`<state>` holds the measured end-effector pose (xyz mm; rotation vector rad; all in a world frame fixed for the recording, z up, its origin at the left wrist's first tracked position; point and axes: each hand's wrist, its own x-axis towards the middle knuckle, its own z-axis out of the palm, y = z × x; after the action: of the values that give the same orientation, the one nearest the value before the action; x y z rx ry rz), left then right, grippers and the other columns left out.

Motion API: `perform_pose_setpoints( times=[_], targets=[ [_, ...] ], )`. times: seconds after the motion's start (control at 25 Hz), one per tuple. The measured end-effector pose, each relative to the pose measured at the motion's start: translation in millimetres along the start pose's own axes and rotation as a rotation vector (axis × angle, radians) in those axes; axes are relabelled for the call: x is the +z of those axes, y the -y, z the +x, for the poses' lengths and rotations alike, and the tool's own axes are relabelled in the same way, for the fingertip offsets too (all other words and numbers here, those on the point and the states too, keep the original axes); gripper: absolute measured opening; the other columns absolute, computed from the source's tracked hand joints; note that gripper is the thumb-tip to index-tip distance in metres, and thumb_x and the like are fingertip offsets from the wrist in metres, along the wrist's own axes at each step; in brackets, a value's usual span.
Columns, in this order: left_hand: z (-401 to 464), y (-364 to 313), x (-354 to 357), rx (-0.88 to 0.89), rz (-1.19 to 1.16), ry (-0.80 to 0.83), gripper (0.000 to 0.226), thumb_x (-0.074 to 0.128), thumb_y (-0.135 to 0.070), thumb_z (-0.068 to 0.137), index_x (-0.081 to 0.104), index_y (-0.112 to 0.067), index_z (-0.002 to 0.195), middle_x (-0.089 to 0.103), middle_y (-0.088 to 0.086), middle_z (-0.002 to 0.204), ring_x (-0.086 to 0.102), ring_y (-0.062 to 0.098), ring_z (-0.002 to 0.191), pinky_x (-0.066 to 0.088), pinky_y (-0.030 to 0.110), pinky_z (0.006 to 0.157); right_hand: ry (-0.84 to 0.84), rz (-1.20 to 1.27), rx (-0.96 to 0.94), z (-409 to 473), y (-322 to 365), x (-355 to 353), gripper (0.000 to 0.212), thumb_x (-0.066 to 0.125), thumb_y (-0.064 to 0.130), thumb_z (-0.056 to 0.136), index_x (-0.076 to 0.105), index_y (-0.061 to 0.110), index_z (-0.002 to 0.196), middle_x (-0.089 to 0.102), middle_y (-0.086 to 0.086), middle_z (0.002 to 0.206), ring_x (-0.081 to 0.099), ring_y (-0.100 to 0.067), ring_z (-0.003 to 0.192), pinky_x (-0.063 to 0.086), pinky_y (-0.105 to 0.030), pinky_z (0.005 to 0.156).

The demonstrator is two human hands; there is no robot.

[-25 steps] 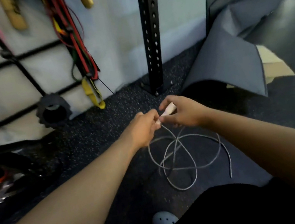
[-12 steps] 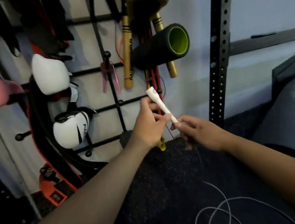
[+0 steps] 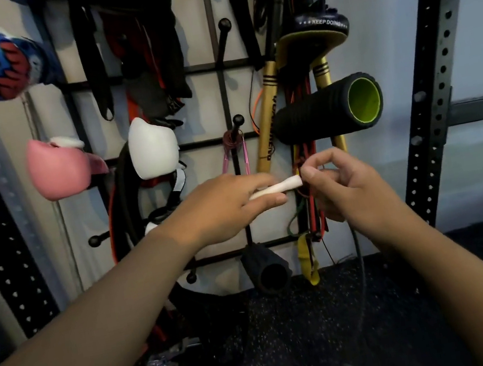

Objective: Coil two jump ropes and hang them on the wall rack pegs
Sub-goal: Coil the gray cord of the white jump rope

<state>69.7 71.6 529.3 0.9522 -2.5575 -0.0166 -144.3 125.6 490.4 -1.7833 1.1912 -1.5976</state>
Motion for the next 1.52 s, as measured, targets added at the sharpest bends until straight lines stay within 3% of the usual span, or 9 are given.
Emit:
perform_pose_setpoints(
  times=[0.28,0.44,0.68,0.8,0.92,1.08,1.24,1.36,1.52],
  targets=[
    [-12.8,5.6,18.7,-0.094,-0.659,-0.128,0.021,0.052,-0.045,0.103,0.064,-0.028,0.105,0.050,-0.005,0.067,0.043,0.007,0.049,0.037,0.032,0.046,0.036,0.161,-0.002,-4.7,-1.7,39.3,0.019,0.049,0.027,0.106,0.056,0.011,0.097,0.041,-0.001,0.060,0.030,-0.011,0.046,0.024,-0.025,0.043],
    [-7.7,5.2,19.6,-0.268,-1.359,-0.518,0.025,0.048,-0.042,0.106,0.063,-0.022,0.102,0.037,-0.009,0.059,0.022,0.007,0.039,0.016,0.015,0.037,0.100,0.133,0.100,-14.7,-2.9,47.0,0.036,0.033,0.034,0.110,0.060,0.011,0.103,0.042,-0.007,0.066,0.032,-0.016,0.044,0.029,-0.028,0.041],
    [15.9,-21.9,17.0,-0.399,-1.796,-1.008,0.025,0.041,-0.040,0.109,0.053,-0.019,0.112,0.042,-0.007,0.059,0.033,0.008,0.044,0.032,0.022,0.038,0.166,0.152,0.117,-29.4,2.9,76.3,0.028,0.036,0.038,0.109,0.063,0.037,0.118,0.066,0.003,0.072,0.040,-0.013,0.041,0.034,-0.023,0.038],
    [16.5,-20.5,17.2,-0.424,-1.682,-0.993,0.021,0.043,-0.034,0.110,0.053,-0.018,0.118,0.051,-0.005,0.071,0.046,0.009,0.053,0.045,0.024,0.050,0.153,0.235,0.163,-26.7,4.2,72.2,0.025,0.041,0.035,0.108,0.064,0.031,0.118,0.053,0.007,0.065,0.032,-0.009,0.045,0.028,-0.022,0.040],
    [4.9,-1.0,14.0,-0.384,-1.025,-0.911,0.031,0.060,-0.023,0.101,0.051,-0.026,0.131,0.060,-0.010,0.111,0.061,0.005,0.092,0.048,0.027,0.083,0.140,0.038,0.121,-18.7,2.3,54.8,0.027,0.042,0.043,0.107,0.066,0.029,0.109,0.051,0.013,0.063,0.035,-0.008,0.048,0.030,-0.025,0.044],
    [-7.6,6.8,-23.6,-0.054,-0.058,-0.283,0.029,0.061,-0.035,0.082,0.067,-0.045,0.109,0.069,-0.019,0.108,0.058,0.009,0.111,0.041,0.045,0.107,0.200,-0.170,0.077,-9.2,7.3,34.9,0.030,0.042,0.044,0.106,0.067,0.029,0.107,0.052,0.013,0.067,0.044,0.001,0.049,0.034,-0.018,0.050],
    [-0.5,-8.4,-39.7,-0.076,-0.174,0.237,0.024,0.076,-0.051,0.085,0.074,-0.033,0.100,0.078,-0.009,0.091,0.069,0.018,0.086,0.054,0.048,0.086,0.171,-0.136,0.063,-8.5,9.4,35.2,0.014,0.044,0.044,0.106,0.050,0.032,0.103,0.056,0.013,0.059,0.042,-0.001,0.044,0.031,-0.018,0.046],
    [-0.2,-8.1,-26.2,-0.072,-0.316,0.147,0.027,0.071,-0.047,0.091,0.075,-0.023,0.099,0.079,-0.002,0.089,0.070,0.021,0.082,0.053,0.039,0.077,0.071,0.101,0.090,-9.2,14.2,37.8,0.017,0.046,0.037,0.106,0.041,0.021,0.105,0.049,0.010,0.053,0.026,-0.012,0.045,0.019,-0.026,0.041],
    [-4.3,-6.6,-10.1,-0.093,-0.696,-0.028,0.022,0.064,-0.022,0.100,0.068,-0.011,0.119,0.074,-0.016,0.074,0.058,-0.013,0.052,0.040,0.003,0.054,-0.010,0.356,0.114,-12.9,14.7,37.2,0.013,0.048,0.033,0.106,0.045,0.021,0.100,0.039,0.002,0.061,0.022,-0.013,0.044,0.013,-0.028,0.044]
  ],
)
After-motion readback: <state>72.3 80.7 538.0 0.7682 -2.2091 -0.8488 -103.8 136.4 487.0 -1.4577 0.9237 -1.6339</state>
